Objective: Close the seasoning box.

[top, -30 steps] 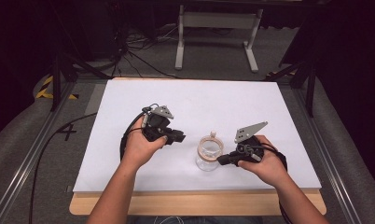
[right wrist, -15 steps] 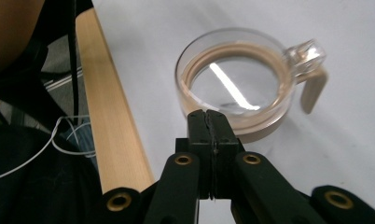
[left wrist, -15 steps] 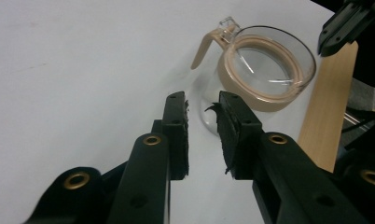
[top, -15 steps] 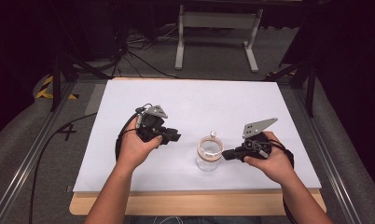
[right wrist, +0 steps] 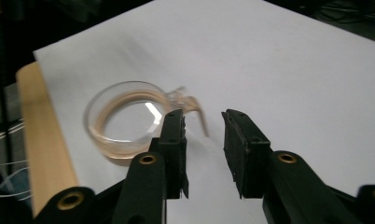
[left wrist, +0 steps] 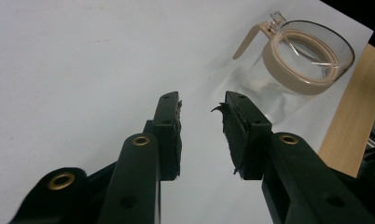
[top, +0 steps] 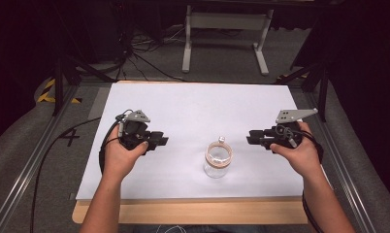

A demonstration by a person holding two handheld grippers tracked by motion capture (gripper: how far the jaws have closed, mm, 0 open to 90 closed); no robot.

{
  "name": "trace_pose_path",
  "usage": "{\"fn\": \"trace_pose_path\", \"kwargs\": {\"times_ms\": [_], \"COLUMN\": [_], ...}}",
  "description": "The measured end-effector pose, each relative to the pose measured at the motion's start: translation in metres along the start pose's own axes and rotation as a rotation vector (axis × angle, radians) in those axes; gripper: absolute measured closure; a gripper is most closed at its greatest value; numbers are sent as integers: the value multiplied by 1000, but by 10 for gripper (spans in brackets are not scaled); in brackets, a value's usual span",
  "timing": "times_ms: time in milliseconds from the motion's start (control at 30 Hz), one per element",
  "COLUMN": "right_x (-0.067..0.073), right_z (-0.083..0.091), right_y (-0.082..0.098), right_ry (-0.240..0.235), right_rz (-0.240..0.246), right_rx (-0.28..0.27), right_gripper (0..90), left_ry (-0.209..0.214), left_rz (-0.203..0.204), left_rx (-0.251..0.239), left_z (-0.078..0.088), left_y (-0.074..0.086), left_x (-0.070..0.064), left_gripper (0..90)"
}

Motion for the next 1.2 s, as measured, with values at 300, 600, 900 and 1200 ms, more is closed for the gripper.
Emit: {"fn": "trace_pose_path", "kwargs": {"times_ms": [300,600,900,1200], "right_x": [-60,-103,-122,-117], "right_z": [-5,-24,-49,-61], "right_y": [29,68,99,104], "right_ry": [151,260,294,267], "right_rz": [-75,-131,-117,-101], "right_rx": [16,84,135,152], "right_gripper": [575,545,532,526], "left_ry": [-42,-100,-138,-156], "left_rz": [60,95,72,71], "left_rx": [-22,0,7,24], "left_z": [-4,-26,-49,-49], "left_y": [20,44,57,62], "left_x": [37,70,85,89], "left_gripper": [633,602,543,513]}}
Point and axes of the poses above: each handheld gripper's, and its own axes: z roughly backward along the jaws, y roughly out of its underside, x roughly to its left, the point moved 7 cm from there along -z, roughly forward along the jaws, and after that the axes turned 7 degrees about y, right-handed, at the moved point
